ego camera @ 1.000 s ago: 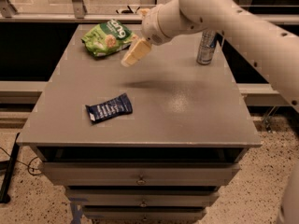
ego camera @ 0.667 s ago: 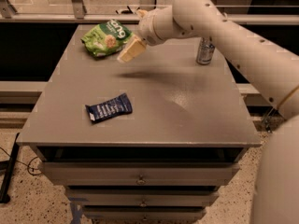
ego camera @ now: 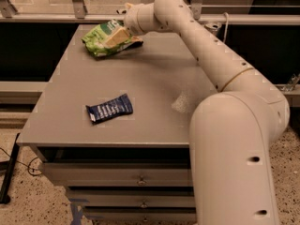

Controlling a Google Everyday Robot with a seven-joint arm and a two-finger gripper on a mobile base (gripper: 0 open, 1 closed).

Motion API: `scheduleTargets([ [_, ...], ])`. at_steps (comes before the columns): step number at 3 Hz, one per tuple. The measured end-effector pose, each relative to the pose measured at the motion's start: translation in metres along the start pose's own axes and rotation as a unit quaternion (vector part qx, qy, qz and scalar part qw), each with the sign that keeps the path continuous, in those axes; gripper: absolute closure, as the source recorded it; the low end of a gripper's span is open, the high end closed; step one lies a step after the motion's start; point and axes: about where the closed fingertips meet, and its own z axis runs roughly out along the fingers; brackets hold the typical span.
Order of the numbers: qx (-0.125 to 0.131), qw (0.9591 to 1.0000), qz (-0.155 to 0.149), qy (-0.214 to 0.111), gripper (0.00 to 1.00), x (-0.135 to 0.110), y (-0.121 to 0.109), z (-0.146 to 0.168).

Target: Move green rice chip bag near rxbar blueberry

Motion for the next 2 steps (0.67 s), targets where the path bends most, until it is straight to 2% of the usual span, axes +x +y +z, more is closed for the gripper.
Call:
scheduleTargets([
  [1, -0.016, 0.9996, 0.023, -0.004, 0.15, 0.0061, 0.0001, 0.0227],
  [2, -0.033, 0.9986, 0.040, 0.003, 0.38, 0.0133, 0.0047, 0.0273],
])
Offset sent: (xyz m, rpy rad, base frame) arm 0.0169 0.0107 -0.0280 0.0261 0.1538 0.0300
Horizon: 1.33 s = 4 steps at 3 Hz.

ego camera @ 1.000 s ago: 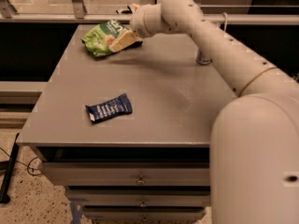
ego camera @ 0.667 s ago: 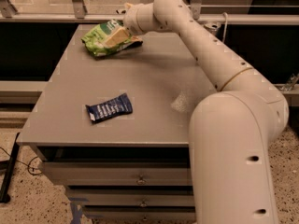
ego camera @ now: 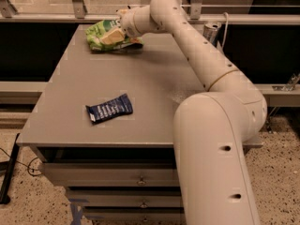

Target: Move green rice chip bag near rxbar blueberry

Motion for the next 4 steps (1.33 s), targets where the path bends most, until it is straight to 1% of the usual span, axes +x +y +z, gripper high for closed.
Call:
scheduleTargets([
  [1, -0.011, 0.9998, 0.010, 0.010, 0.62, 0.005, 0.006, -0.005],
  [2, -0.032, 0.9993, 0.000, 0.022, 0.85, -0.001, 0.019, -0.015],
  [3, -0.051, 0.9978, -0.028, 0.030, 1.00, -0.023, 0.032, -0.032],
  [4, -0.063, 0.9964, -0.049, 0.029, 1.00, -0.047, 0.047, -0.057],
])
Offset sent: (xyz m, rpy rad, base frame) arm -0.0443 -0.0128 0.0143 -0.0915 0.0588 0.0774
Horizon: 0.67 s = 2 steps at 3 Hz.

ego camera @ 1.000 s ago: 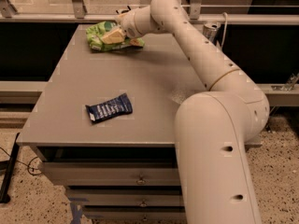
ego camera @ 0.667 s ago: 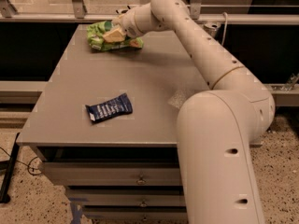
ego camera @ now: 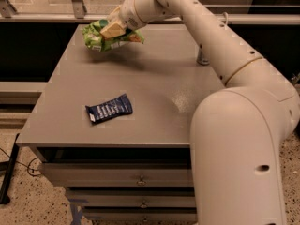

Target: Move green rice chip bag near rxbar blueberry

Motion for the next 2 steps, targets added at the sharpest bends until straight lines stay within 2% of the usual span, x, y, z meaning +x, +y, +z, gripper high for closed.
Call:
scheduleTargets([
  [1, -0.008, 0.9998, 0.003, -0.015, 1.00, -0.019, 0.025, -0.024],
  [2, -0.020, 0.9989, 0.017, -0.040, 1.00, -0.021, 0.066, -0.036],
])
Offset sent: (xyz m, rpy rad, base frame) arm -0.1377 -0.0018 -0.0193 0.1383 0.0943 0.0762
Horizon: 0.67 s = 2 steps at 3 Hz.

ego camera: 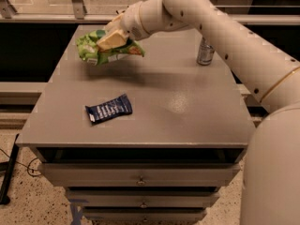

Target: Move green rice chip bag near rxbar blueberry

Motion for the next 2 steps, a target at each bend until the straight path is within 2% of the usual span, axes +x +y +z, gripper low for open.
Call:
scheduleTargets([
  [1, -0.025, 0.9991, 0.028, -0.018, 1.00, 0.011, 0.045, 0.002],
  [2, -0.056, 0.9973, 0.041, -0.024, 1.00, 0.006, 0.078, 0.001],
])
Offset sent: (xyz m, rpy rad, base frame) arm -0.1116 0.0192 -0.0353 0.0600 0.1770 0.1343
